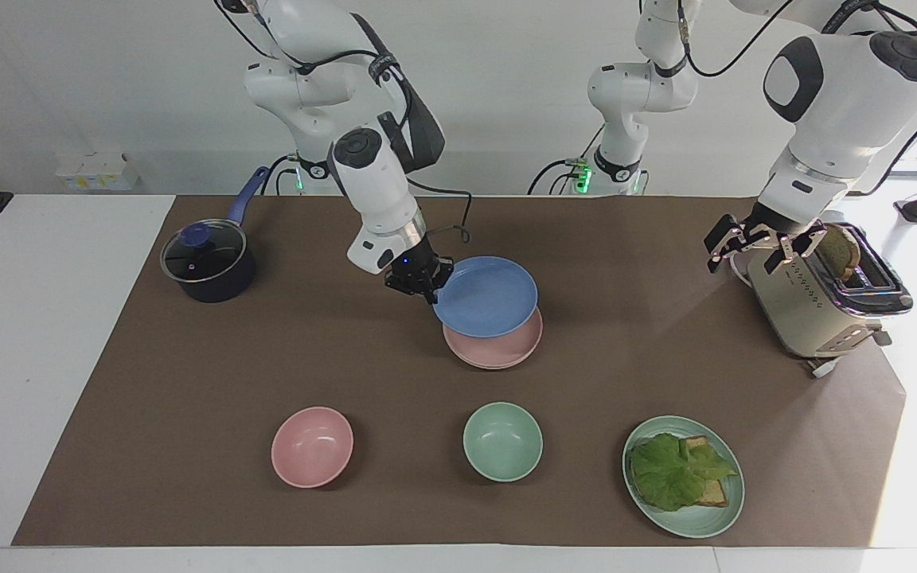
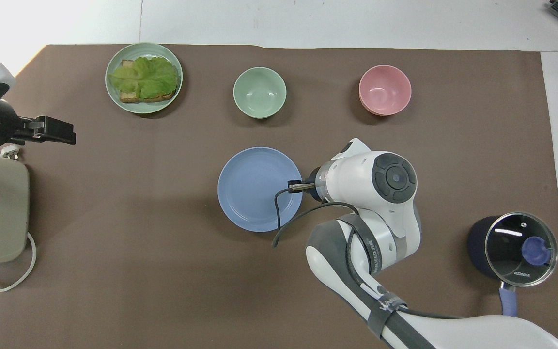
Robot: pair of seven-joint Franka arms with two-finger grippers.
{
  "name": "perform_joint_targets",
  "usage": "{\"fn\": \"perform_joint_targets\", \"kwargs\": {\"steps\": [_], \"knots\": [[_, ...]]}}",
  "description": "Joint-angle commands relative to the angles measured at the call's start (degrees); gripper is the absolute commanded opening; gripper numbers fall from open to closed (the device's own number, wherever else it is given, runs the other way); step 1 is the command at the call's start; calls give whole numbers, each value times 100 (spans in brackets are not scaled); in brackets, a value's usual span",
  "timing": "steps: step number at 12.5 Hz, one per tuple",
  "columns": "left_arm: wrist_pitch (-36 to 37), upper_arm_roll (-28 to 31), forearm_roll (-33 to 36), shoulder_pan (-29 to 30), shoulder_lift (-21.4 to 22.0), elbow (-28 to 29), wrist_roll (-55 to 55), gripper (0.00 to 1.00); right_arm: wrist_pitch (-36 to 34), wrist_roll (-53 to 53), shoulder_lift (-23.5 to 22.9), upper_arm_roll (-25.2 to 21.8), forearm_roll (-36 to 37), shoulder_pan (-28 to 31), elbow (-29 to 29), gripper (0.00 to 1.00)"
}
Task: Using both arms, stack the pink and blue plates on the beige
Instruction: 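Lower the blue plate onto the stack and open the right gripper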
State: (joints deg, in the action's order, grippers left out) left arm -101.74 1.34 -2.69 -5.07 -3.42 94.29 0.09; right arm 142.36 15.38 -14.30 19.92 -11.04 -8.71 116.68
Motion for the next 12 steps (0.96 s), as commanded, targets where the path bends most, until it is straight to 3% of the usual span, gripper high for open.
{"fn": "perform_joint_targets", "kwargs": {"steps": [1, 7, 9, 10, 11, 12], "knots": [[93, -29, 76, 41, -28, -78, 18, 100, 257, 36, -37, 3, -56, 1, 118, 0], [93, -29, 76, 41, -28, -78, 18, 100, 336, 44, -169, 3, 40, -78, 171, 2], [93, -29, 76, 41, -28, -78, 18, 100, 336, 44, -178, 3, 164, -78, 171, 52], [93, -29, 76, 41, -28, -78, 27, 100, 336, 44, -178, -6, 216, -78, 162, 85], [93, -29, 76, 41, -28, -78, 18, 100, 328, 44, -178, -6, 330, -78, 136, 100], [93, -29, 76, 41, -28, -78, 18, 100, 327, 53, -178, 3, 444, -69, 110, 100]]}}
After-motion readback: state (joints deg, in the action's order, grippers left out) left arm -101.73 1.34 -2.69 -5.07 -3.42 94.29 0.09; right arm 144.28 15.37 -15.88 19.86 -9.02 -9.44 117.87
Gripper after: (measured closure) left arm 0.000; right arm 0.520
